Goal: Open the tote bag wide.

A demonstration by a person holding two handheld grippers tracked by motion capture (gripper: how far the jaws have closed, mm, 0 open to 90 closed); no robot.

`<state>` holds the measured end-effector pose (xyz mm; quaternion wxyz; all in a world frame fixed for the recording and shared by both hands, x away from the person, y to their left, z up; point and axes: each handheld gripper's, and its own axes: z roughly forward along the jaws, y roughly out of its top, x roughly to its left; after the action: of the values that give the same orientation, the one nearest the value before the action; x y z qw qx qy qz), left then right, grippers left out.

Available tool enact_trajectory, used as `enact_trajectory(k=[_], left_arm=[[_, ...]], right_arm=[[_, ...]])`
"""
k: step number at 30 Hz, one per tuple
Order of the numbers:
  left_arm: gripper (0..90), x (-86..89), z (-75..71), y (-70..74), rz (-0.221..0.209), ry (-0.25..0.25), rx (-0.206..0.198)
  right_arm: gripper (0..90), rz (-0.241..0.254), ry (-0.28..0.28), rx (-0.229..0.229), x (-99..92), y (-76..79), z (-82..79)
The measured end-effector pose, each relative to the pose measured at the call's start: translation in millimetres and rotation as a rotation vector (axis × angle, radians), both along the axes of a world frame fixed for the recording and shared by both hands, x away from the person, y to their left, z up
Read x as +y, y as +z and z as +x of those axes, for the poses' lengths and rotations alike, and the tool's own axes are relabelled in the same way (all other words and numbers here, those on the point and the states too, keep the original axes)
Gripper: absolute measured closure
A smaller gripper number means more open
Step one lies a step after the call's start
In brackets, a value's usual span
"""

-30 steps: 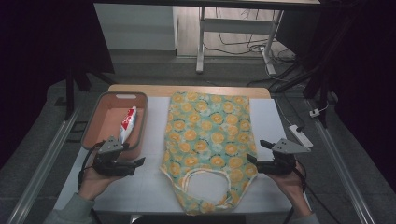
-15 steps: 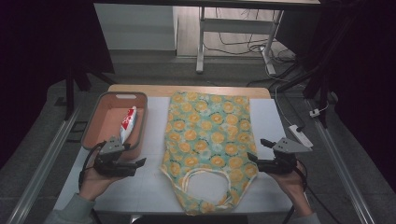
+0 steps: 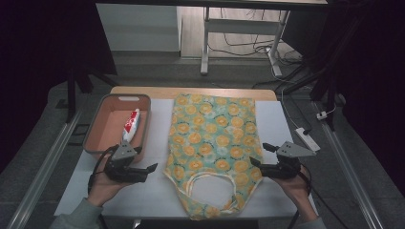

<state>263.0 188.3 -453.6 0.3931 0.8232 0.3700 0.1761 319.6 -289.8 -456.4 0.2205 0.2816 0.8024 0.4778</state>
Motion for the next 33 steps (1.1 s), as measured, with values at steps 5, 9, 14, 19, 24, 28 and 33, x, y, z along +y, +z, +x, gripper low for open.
enact_trajectory(k=[5,9,14,19,24,28,33], left_arm=[[19.8,-17.5,5.1,7.9,0.009,-0.046,-0.006],[19.8,-36.2,10.0,8.9,0.035,-0.098,0.004],[20.1,-64.3,12.5,4.2,0.070,-0.189,0.028],[21.4,-81.5,12.3,1.9,0.087,-0.264,0.042],[22.2,-100.8,7.2,0.6,0.095,-0.346,0.062],[22.5,-109.5,-3.4,-5.5,0.109,-0.413,0.089],[25.4,-118.9,-17.9,-14.5,0.133,-0.516,0.134]], right_arm=[[25.5,0.000,0.023,-0.001,6.0,-0.1,-2.0],[25.5,-0.009,0.033,0.003,9.7,-1.1,-2.5],[25.5,-0.012,0.040,0.013,12.7,-3.6,-2.1],[25.5,-0.023,0.052,0.024,16.9,-7.8,-2.0],[25.5,-0.029,0.057,0.033,20.9,-10.2,-1.9],[25.5,-0.038,0.063,0.039,23.0,-12.2,-1.9],[25.5,-0.043,0.062,0.045,23.2,-14.3,-1.2]])
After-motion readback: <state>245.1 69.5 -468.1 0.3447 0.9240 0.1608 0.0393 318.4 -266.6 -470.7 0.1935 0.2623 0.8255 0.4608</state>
